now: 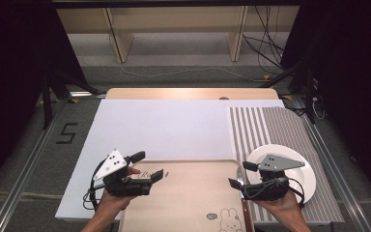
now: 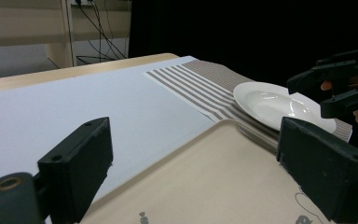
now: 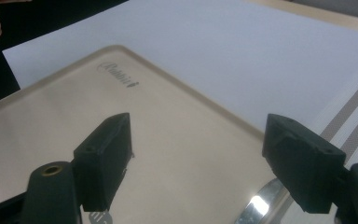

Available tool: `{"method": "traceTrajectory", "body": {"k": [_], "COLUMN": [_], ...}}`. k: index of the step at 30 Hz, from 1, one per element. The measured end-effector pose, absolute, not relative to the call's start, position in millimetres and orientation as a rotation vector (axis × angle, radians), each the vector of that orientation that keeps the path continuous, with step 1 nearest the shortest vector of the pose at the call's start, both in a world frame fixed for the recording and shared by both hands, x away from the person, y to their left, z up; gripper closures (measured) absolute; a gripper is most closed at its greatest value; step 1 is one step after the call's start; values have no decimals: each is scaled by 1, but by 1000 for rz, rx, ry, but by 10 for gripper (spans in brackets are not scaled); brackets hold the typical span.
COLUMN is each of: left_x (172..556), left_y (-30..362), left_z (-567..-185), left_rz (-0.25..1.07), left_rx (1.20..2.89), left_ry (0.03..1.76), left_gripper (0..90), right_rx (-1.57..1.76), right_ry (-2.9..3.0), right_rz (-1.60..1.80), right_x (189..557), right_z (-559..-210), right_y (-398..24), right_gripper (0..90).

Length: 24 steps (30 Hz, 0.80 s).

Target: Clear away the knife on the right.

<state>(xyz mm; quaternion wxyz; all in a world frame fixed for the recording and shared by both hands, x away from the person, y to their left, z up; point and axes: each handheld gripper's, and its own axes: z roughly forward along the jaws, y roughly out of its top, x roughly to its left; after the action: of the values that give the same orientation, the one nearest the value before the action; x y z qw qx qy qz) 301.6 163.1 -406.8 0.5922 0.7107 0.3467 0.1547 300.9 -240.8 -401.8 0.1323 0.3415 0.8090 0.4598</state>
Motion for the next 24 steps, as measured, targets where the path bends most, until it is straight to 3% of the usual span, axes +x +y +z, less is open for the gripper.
{"method": "traceTrajectory", "body": {"k": [24], "left_x": [302], "left_y": [162], "left_z": [-407], "left_rz": [344], "left_rx": [1666], "left_ry": [795], "left_gripper": [107], "right_rx": [988], "right_ry": [2158], "right_rz": [1545], "right_x": [295], "right_z": [-392], "right_y": [-262], "right_gripper": [148]}}
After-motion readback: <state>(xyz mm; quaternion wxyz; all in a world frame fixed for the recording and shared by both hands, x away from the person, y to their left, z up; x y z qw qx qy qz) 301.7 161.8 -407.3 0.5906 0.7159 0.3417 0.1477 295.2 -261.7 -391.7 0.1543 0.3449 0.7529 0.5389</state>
